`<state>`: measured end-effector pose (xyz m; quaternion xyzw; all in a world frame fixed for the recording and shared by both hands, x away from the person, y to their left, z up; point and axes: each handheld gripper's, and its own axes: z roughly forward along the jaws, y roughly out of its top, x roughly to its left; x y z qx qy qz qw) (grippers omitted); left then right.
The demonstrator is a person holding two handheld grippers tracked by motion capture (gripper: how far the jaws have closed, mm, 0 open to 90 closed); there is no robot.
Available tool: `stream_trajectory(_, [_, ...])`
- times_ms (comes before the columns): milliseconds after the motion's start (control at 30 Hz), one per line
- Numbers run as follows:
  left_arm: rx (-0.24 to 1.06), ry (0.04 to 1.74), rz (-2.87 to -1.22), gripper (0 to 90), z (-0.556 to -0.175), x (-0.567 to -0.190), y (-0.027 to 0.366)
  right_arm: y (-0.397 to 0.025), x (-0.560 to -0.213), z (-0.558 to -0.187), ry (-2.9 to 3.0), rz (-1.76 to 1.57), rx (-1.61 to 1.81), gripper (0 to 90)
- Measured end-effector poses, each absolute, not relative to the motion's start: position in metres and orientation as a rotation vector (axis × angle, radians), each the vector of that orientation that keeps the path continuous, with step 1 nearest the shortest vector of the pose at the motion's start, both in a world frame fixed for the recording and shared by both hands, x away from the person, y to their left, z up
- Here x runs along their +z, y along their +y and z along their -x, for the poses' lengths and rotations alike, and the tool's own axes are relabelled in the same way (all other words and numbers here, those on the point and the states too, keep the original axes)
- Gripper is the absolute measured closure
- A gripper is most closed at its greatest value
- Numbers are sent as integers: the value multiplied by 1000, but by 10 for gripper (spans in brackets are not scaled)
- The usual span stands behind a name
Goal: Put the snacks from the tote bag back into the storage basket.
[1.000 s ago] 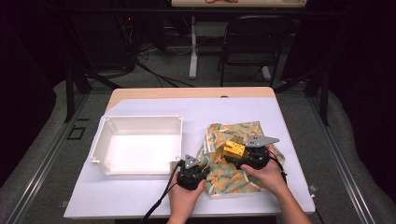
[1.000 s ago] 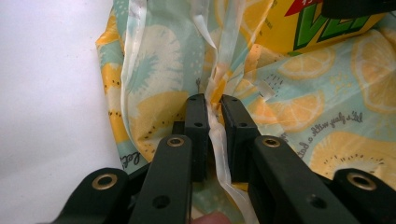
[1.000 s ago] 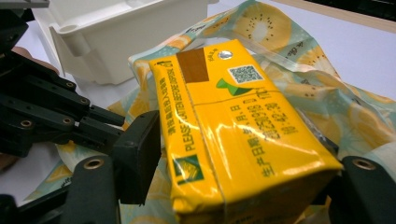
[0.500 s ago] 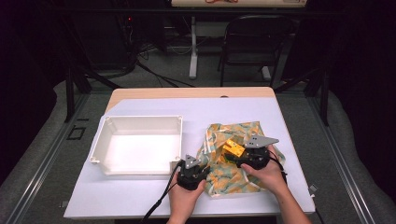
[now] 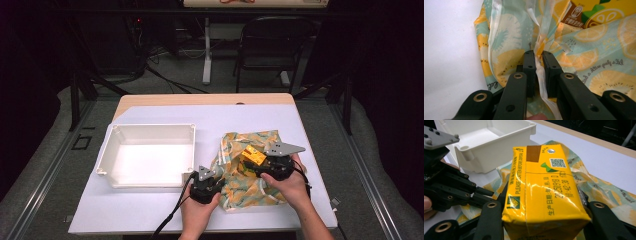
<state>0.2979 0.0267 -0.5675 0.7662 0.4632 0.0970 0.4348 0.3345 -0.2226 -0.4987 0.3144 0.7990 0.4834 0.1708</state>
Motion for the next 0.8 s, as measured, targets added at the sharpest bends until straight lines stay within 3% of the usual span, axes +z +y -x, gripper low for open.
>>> stream_trajectory(200, [248,1114,-1878,736,-297,-565,28,-223,-489,-332,2241,-929,1361,515])
stream_trajectory(267, [256,1068,-1886,627,-295,-561,29,-224,-485,-331,2235,-952,1340,515])
stream_trajectory(533, [346,1008,-1869,425,-293,-521,49,-226,-475,-333,2230,-994,1316,515])
stream_trajectory(700, [320,987,-1765,383,-296,-504,75,-216,-465,-333,2241,-983,1307,514])
stream_trajectory(800, [380,960,-1766,320,-294,-503,83,-209,-462,-332,2241,-992,1324,514])
